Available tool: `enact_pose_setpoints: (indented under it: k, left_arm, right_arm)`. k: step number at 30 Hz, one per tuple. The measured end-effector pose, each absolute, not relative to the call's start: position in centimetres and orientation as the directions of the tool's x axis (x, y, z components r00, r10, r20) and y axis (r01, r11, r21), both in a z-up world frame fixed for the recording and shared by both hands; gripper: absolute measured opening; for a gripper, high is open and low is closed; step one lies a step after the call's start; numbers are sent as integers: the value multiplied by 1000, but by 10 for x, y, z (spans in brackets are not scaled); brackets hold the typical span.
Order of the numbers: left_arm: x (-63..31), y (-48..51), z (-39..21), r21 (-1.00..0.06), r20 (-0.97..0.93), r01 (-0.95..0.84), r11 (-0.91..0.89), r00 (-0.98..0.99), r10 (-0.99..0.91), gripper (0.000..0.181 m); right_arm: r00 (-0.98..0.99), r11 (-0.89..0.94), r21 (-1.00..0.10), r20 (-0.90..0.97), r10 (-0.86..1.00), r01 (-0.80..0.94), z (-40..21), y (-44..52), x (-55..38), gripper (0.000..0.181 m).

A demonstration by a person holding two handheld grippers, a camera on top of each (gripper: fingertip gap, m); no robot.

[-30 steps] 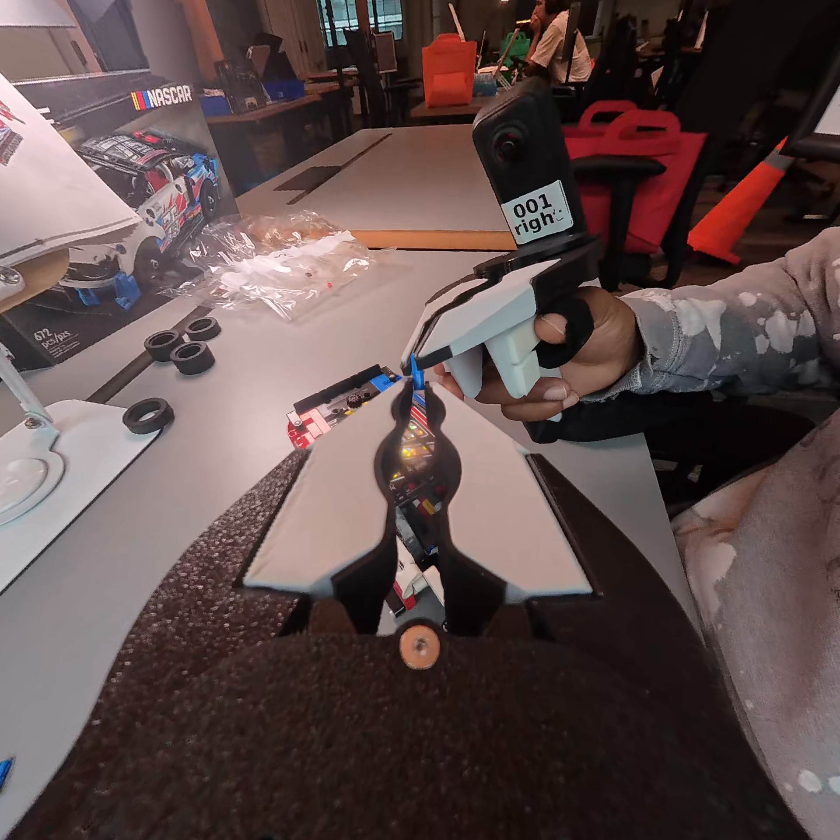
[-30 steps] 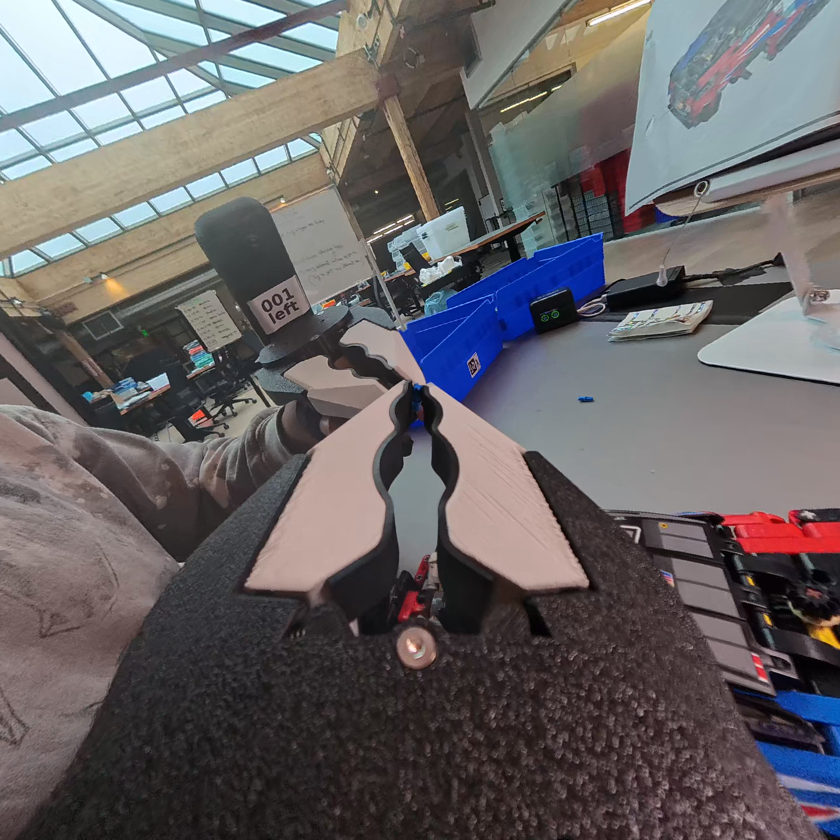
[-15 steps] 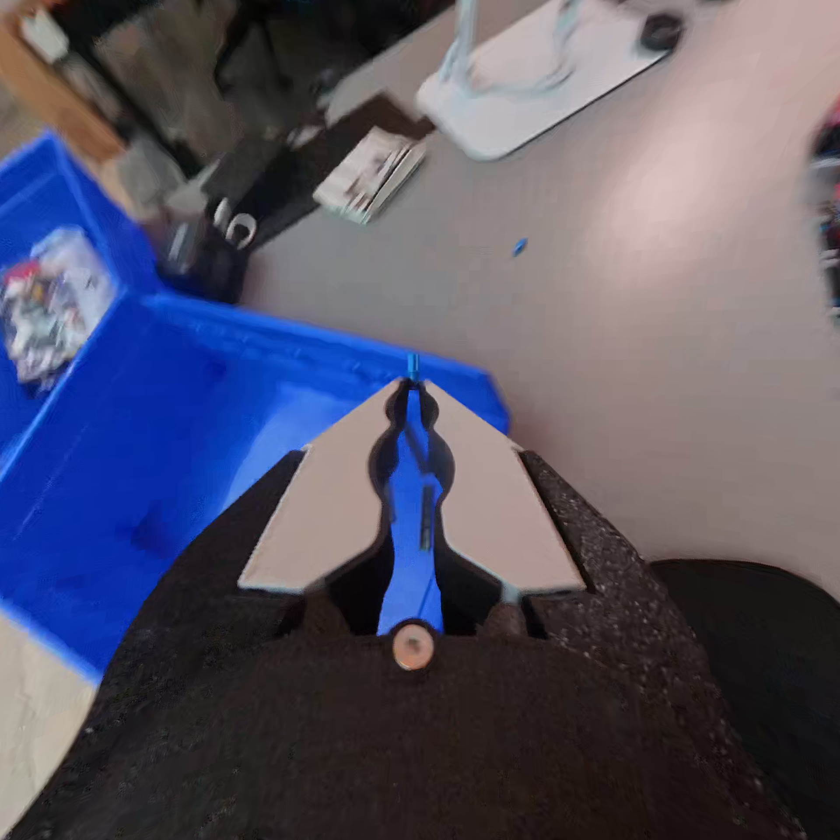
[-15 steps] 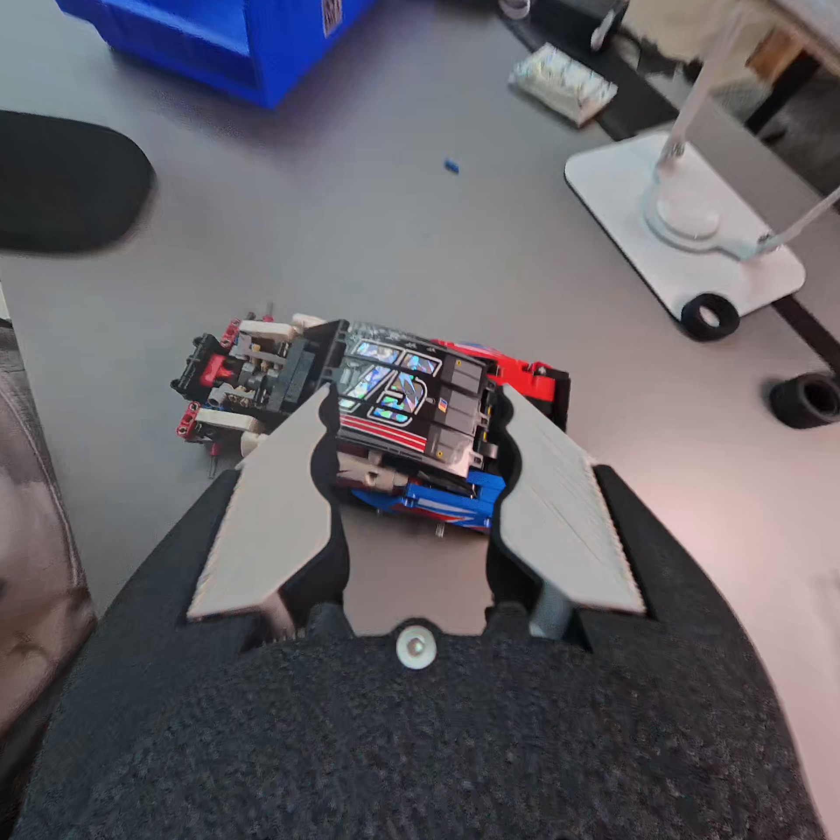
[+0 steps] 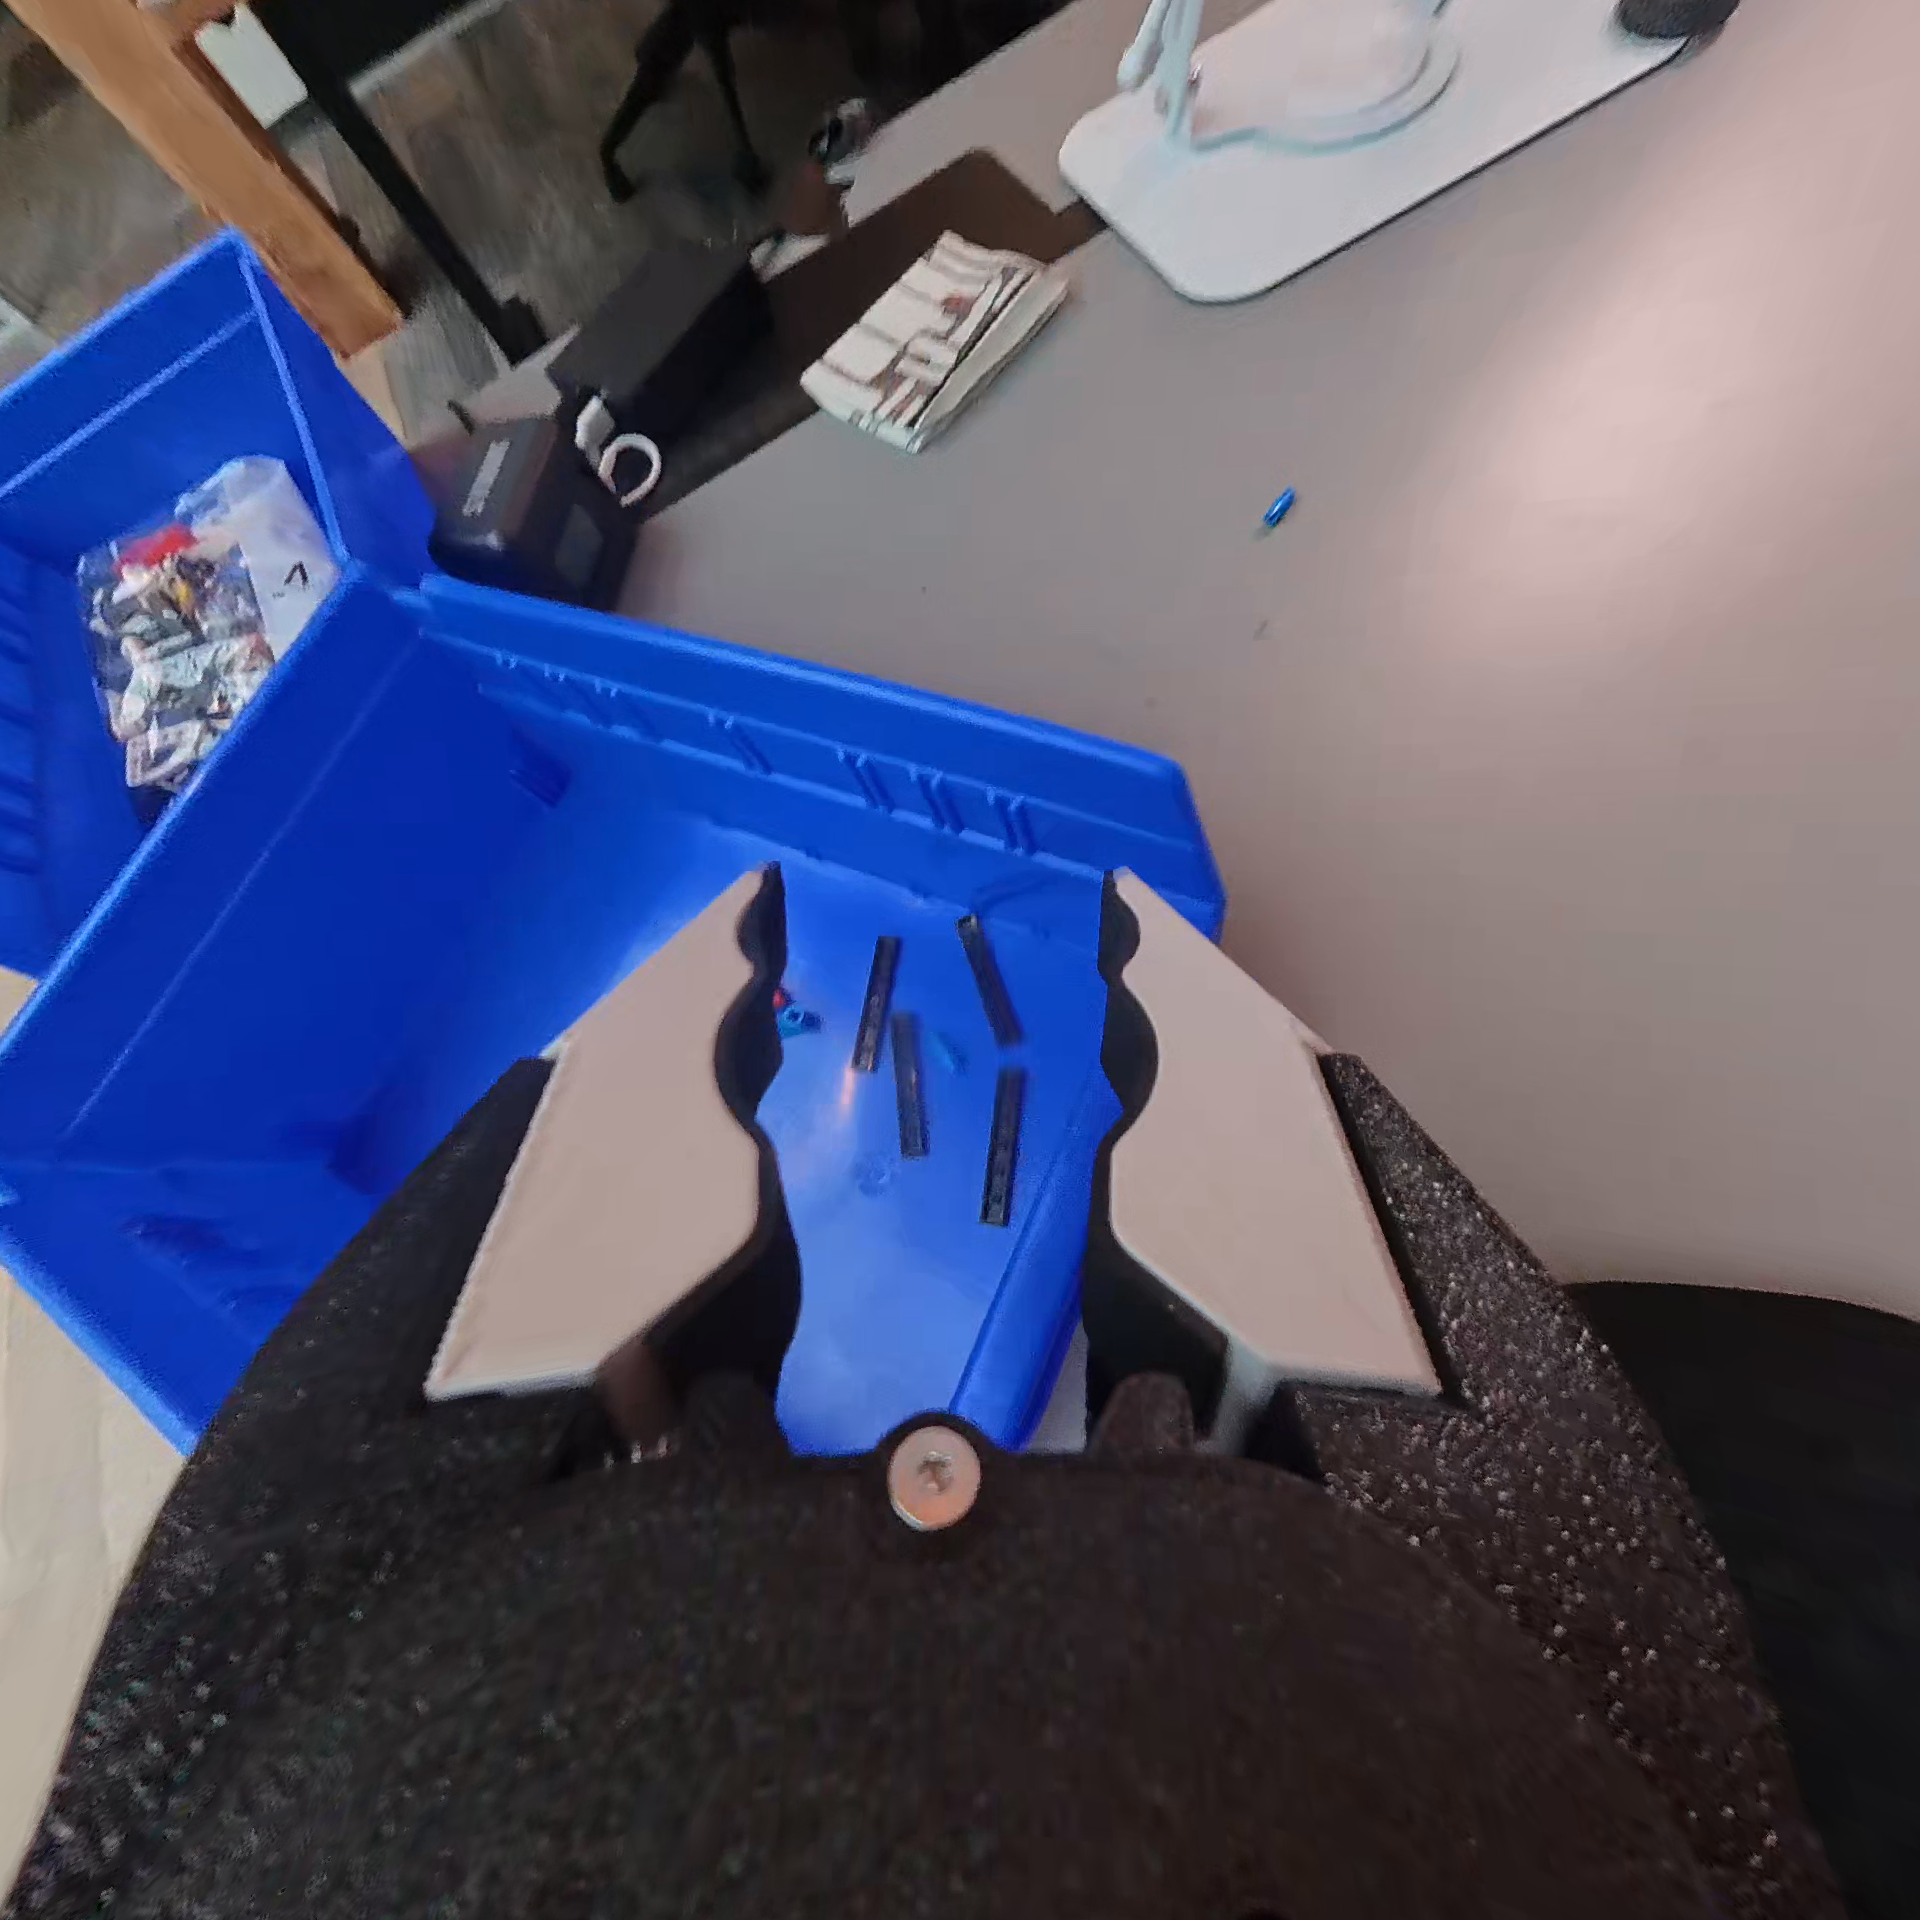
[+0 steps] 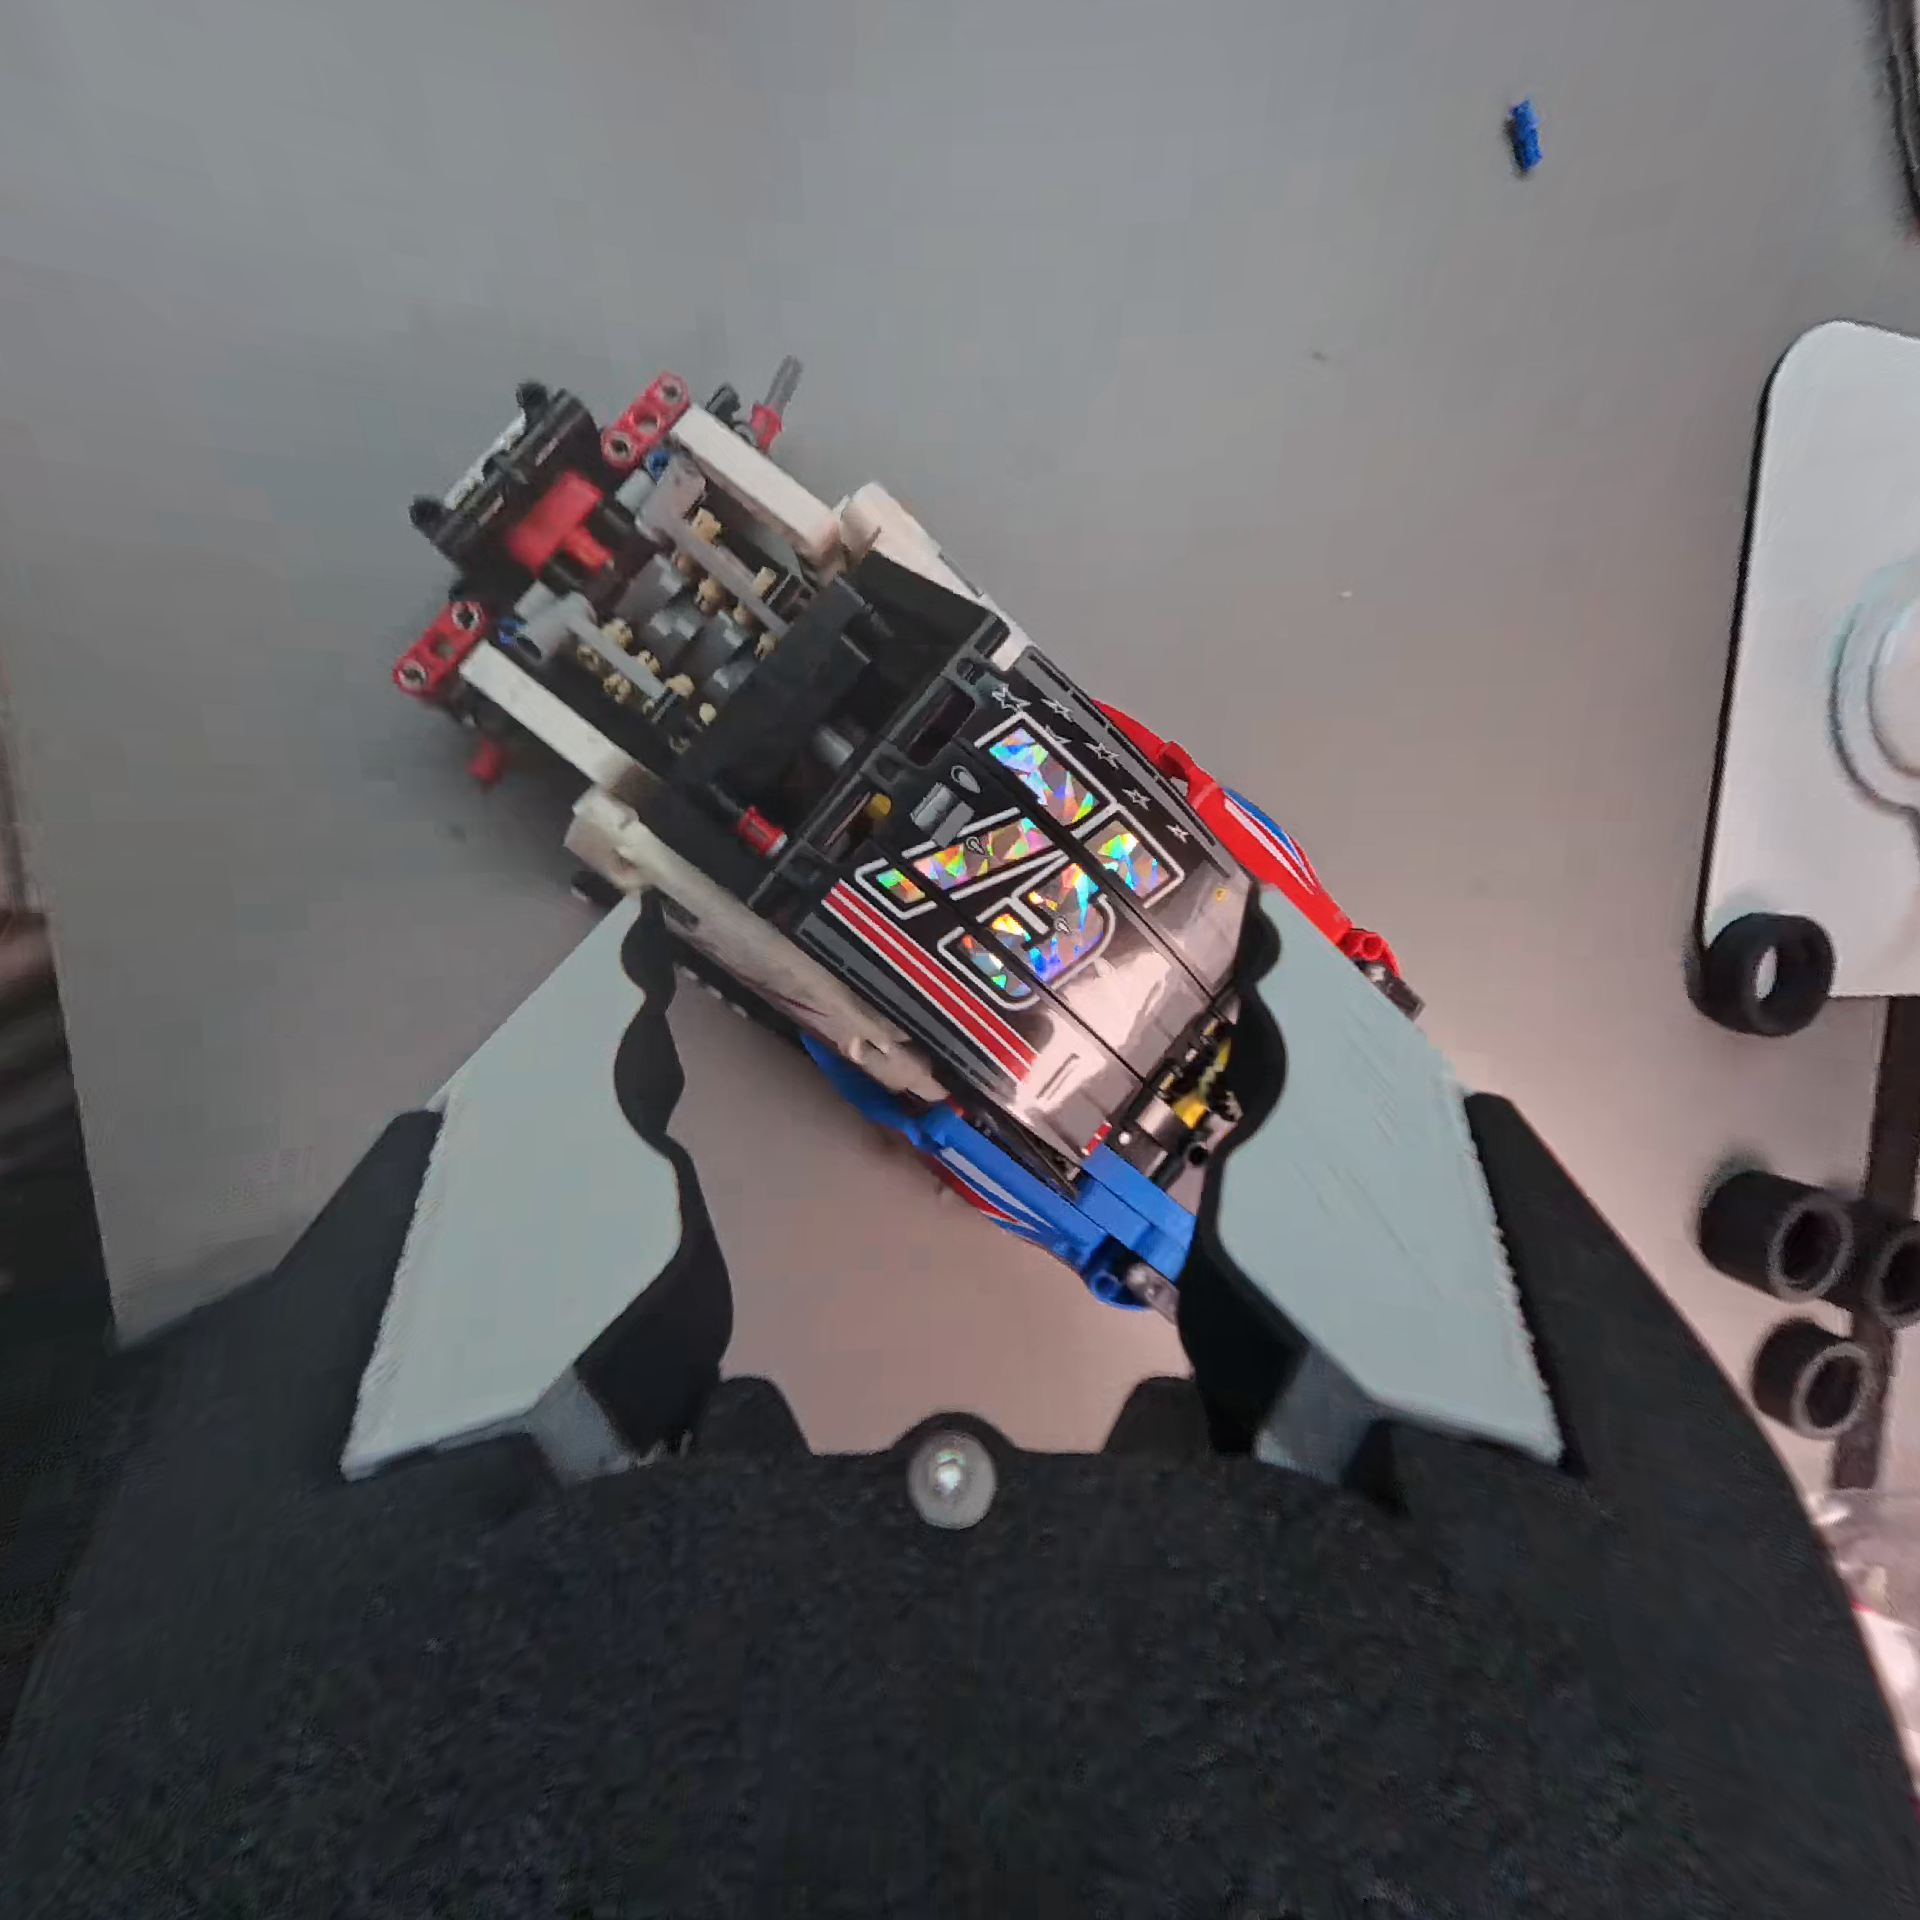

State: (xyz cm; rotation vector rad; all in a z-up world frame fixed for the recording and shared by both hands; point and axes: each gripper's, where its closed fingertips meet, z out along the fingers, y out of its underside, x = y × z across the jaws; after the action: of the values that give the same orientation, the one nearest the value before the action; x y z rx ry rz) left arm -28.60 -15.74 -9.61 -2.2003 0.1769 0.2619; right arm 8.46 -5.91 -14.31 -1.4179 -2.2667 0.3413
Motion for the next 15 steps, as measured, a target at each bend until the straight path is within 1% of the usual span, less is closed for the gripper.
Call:
enact_pose_setpoints:
  k: [1,4,8,11,13,15]
  left_arm:
    - [-277,-156,-89,-800,-243,-228,-554,969,-49,61]
    - [-247,-154,-68,-876,-224,-245,-416,970,-99,60]
    - [-217,-162,-55,-914,-275,-300,-274,953,-127,60]
    - [-194,-167,-49,-951,-232,-256,-172,962,-144,57]
    - [-183,-169,-48,-966,-194,-217,-138,968,-161,56]
    - [-174,-170,-53,-970,-172,-199,-137,967,-187,56]
  right_arm:
    - [-428,488,-374,237,872,788,-144,-55,88,107]
    - [-553,582,-234,182,813,779,-144,-45,95,106]
    - [-687,702,-96,147,711,706,-145,-42,83,102]
    - [-771,772,35,101,629,635,-158,-45,78,100]
    - [-814,804,132,38,580,580,-171,-44,87,94]
    - [-839,826,159,21,544,540,-173,-43,86,92]
